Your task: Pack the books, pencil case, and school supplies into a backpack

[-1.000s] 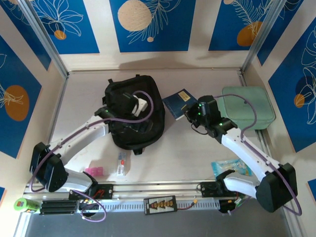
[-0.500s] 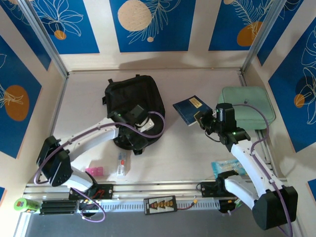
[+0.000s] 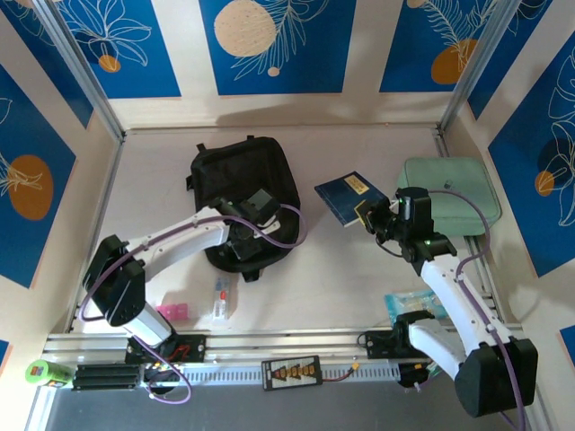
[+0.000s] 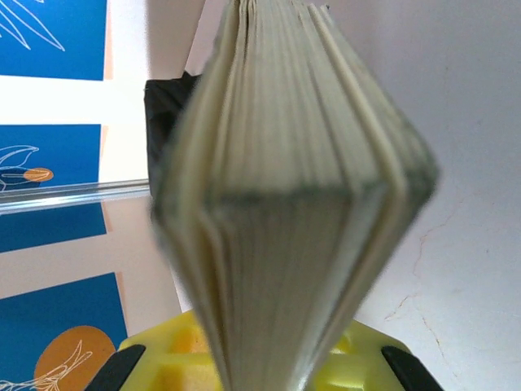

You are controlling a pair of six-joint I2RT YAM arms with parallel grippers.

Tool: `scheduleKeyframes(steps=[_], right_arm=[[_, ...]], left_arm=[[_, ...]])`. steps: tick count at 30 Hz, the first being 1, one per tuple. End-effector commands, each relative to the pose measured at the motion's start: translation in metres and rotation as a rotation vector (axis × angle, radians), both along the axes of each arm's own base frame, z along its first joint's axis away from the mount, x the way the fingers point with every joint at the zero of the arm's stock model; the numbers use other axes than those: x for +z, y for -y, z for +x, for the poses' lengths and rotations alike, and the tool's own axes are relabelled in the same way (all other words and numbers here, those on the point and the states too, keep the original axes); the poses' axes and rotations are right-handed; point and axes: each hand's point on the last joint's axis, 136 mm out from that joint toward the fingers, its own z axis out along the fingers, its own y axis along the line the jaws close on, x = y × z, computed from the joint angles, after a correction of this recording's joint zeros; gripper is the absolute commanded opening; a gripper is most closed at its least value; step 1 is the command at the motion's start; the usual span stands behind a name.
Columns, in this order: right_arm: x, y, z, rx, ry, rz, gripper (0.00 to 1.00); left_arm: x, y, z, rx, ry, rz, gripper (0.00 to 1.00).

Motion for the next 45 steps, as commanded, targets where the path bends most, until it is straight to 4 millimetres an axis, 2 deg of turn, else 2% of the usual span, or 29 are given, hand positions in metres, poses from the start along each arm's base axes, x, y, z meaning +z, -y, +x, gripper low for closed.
scheduleKeyframes(steps=[1, 5, 8, 12, 15, 20, 27, 32, 36, 40, 45], right_arm=[[0.017, -0.004, 0.006, 0.02, 0.056, 0.031, 0.0], [0.015, -0.001, 0.008, 0.006, 0.046, 0.018, 0.0], [0.017, 0.001, 0.011, 0.003, 0.056, 0.01, 0.0], [0.019, 0.01, 0.014, -0.013, 0.064, -0.005, 0.0], [0.019, 0.015, 0.013, -0.017, 0.063, -0.013, 0.0], [0.018, 0.02, 0.008, -0.023, 0.068, -0.024, 0.0], [0.014, 0.025, -0.001, -0.026, 0.066, -0.013, 0.01], [0.012, 0.013, -0.004, 0.037, 0.06, 0.027, 0.01], [0.022, 0.005, -0.004, 0.088, 0.094, 0.049, 0.0], [0.031, -0.003, -0.01, 0.128, 0.111, 0.047, 0.0], [0.018, -0.015, -0.023, 0.161, 0.038, 0.039, 0.0]], left_arm=[[0.034, 0.011, 0.007, -0.031, 0.096, -0.086, 0.6], [0.047, 0.022, 0.005, -0.07, 0.122, -0.18, 0.45], [0.047, 0.019, 0.01, -0.063, 0.148, -0.17, 0.31], [0.055, 0.017, 0.02, -0.034, 0.187, -0.195, 0.18], [0.068, 0.022, 0.027, -0.026, 0.226, -0.245, 0.15], [0.094, 0.034, 0.037, -0.003, 0.298, -0.348, 0.04], [0.135, 0.043, 0.055, 0.037, 0.416, -0.456, 0.0], [0.182, 0.045, 0.076, 0.101, 0.583, -0.536, 0.0], [0.209, 0.049, 0.086, 0.112, 0.689, -0.604, 0.0], [0.22, 0.053, 0.091, 0.131, 0.717, -0.652, 0.0], [0.219, 0.061, 0.099, 0.153, 0.712, -0.674, 0.0]])
